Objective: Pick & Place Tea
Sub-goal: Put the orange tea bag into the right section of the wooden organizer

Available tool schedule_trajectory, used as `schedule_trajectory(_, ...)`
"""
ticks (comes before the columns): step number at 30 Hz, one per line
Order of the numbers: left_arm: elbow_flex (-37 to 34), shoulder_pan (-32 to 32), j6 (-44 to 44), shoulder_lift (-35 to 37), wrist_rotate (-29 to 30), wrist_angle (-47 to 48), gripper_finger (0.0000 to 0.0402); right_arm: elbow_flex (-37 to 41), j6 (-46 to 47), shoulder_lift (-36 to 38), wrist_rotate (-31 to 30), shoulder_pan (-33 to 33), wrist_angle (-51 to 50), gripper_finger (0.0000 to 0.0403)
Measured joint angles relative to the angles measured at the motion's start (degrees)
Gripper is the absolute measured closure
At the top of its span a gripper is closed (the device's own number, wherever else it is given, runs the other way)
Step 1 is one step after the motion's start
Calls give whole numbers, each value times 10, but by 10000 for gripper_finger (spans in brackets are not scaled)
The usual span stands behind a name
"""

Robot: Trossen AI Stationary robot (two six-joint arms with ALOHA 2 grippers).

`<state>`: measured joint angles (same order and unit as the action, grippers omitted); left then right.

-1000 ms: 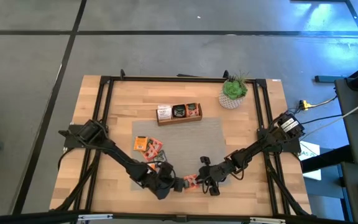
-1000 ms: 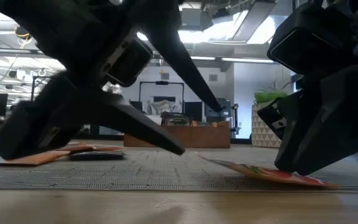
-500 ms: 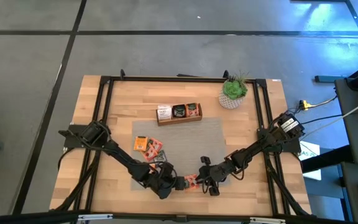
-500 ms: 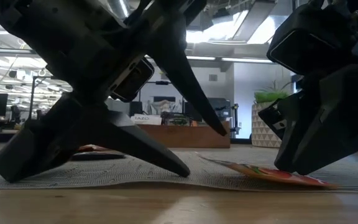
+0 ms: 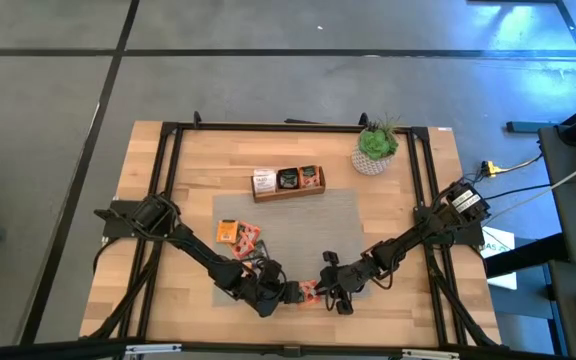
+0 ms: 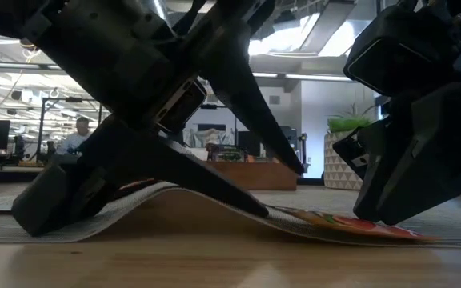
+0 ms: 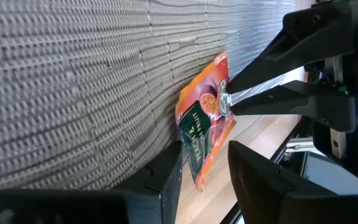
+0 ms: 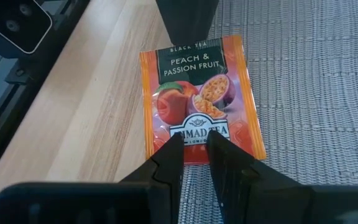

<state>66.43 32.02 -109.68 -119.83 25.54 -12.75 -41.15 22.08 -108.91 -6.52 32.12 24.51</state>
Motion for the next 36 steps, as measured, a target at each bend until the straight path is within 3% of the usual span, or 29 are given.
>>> schedule_trajectory(7,0,-4,7,0,0,2,290,0,0,0,0,0,2,324)
schedule_trajectory(26,0,-4,26,0,-8,20,395,1,0,0,0,0,6,324)
schedule_trajectory(36,-1,-3,32,0,-7,21,399,2,2,8,1,0,20,324)
